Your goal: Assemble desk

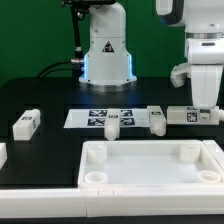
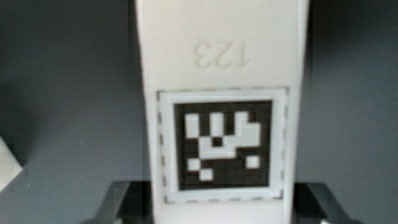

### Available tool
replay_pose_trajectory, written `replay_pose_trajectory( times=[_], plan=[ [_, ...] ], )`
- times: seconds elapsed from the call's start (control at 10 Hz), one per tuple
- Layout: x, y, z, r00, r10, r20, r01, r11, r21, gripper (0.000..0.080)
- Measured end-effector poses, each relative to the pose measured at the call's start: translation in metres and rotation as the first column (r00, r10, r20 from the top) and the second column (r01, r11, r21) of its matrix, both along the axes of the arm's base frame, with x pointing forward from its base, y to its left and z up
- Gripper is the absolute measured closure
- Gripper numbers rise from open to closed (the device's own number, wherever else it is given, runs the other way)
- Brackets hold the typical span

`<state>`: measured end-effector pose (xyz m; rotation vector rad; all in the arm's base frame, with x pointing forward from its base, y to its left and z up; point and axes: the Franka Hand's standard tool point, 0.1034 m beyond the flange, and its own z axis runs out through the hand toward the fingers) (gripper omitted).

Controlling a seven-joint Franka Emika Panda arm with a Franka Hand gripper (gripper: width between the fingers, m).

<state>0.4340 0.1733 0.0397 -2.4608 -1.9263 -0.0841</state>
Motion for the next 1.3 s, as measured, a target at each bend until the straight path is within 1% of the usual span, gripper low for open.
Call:
replay_pose_trajectory(
  times=[0.1, 0.2, 0.3, 0.4, 0.5, 0.7, 0.9, 1.1, 1.2, 1.3],
  plan=[
    [0.001, 0.000, 0.000, 0.991, 0.133, 0.014, -0.133, 0.991, -0.012, 0.0515],
    [0.001, 0.004, 0.001, 0.943, 0.331, 0.043, -0.330, 0.943, -0.027, 0.0515],
    [0.004, 0.010, 0.006, 0.898, 0.436, 0.056, -0.435, 0.900, -0.036, 0.0515],
    [0.003, 0.014, 0.007, 0.805, 0.590, 0.064, -0.587, 0.808, -0.059, 0.0515],
    [-0.001, 0.012, 0.005, 0.749, 0.659, 0.073, -0.655, 0.752, -0.073, 0.0515],
    [0.001, 0.008, 0.004, 0.703, 0.708, 0.065, -0.702, 0.706, -0.090, 0.0515],
    [0.000, 0.005, 0.003, 0.597, 0.800, 0.051, -0.793, 0.599, -0.114, 0.0515],
    [-0.011, 0.007, -0.003, 0.345, 0.938, 0.020, -0.927, 0.345, -0.145, 0.0515],
    [-0.013, 0.005, -0.005, 0.198, 0.980, -0.002, -0.968, 0.195, -0.158, 0.0515],
    [-0.012, 0.002, -0.006, 0.180, 0.984, -0.011, -0.971, 0.176, -0.160, 0.0515]
  ],
)
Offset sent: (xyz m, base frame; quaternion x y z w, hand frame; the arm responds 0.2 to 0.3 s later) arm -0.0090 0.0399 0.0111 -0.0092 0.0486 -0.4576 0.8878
